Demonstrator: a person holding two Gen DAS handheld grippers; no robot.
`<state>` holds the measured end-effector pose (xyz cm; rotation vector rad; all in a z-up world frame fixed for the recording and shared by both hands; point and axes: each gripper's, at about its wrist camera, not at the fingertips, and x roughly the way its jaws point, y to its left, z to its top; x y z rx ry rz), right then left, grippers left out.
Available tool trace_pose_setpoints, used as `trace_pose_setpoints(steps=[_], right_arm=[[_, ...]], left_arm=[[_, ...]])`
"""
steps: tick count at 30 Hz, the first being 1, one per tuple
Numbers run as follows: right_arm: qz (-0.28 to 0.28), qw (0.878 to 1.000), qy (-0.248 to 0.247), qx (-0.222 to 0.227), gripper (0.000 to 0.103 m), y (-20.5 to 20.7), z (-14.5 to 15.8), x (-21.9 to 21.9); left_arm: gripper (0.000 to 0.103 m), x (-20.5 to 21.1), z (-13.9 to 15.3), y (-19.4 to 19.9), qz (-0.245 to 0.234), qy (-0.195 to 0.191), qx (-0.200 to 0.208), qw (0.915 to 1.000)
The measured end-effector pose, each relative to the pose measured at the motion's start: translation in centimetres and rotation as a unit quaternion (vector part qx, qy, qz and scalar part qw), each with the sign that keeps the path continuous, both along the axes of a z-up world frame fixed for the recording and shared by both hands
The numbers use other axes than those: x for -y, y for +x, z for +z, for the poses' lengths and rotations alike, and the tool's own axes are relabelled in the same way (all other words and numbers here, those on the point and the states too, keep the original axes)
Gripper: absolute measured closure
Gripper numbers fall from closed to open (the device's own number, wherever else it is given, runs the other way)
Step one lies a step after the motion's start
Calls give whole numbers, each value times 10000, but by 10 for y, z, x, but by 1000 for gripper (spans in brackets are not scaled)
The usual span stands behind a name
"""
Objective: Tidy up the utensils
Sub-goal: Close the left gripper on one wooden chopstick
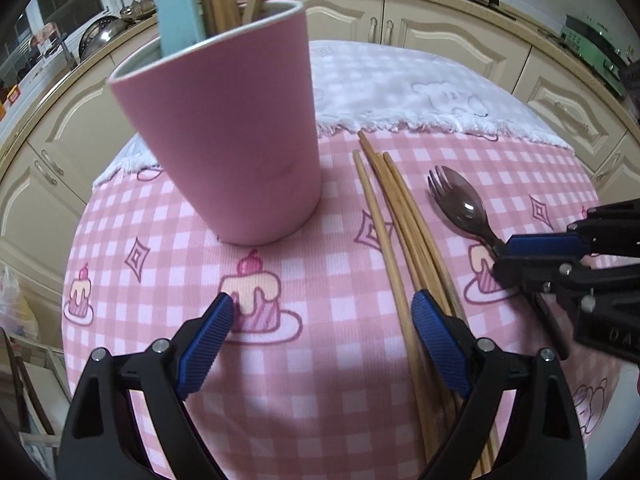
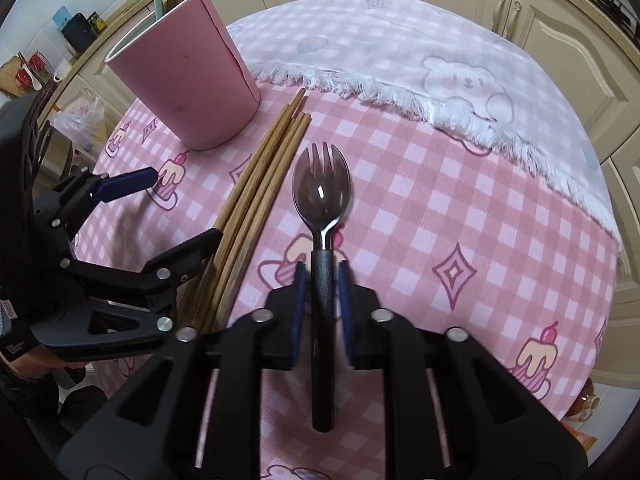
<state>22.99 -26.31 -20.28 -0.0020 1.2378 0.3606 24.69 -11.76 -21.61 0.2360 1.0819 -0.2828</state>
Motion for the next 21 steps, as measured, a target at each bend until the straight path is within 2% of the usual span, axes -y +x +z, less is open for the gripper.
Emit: trace_pose_setpoints(steps=[1, 2, 5, 7, 8, 9, 10, 12, 14, 21], right_arm=[[13, 10000, -84, 36, 63, 1, 1, -1], [25, 9998, -196, 84, 48, 2, 1, -3], [16, 9997, -241, 97, 50, 9, 3, -6], [5, 9996, -278, 78, 57, 14, 2, -7], [2, 9995, -299, 57, 68, 17, 0, -8], [3, 9995, -321, 64, 73, 18, -1, -10], [41, 9992, -380, 108, 76, 19, -2, -13], [141, 9991, -364, 136, 92, 19, -1, -17], [166, 9994, -255, 154, 92, 17, -1, -18], [-213, 9982, 330, 460, 92, 2, 10, 6]], left_arm=[[15, 2, 0, 4, -33, 41, -22, 10000], [16, 4, 0, 7, -76, 68, -59, 9999], [33, 9, 0, 14, -173, -49, -218, 9996], [41, 12, 1, 19, -246, -95, -264, 9993], [49, 15, 2, 21, -287, -120, -281, 9991], [60, 17, 3, 23, -322, -139, -286, 9990], [66, 21, 4, 24, -369, -156, -289, 9988], [94, 25, 4, 26, -463, -221, -324, 9982], [98, 28, 5, 26, -517, -340, -392, 9973], [98, 18, 13, 5, -534, -679, -223, 9960]])
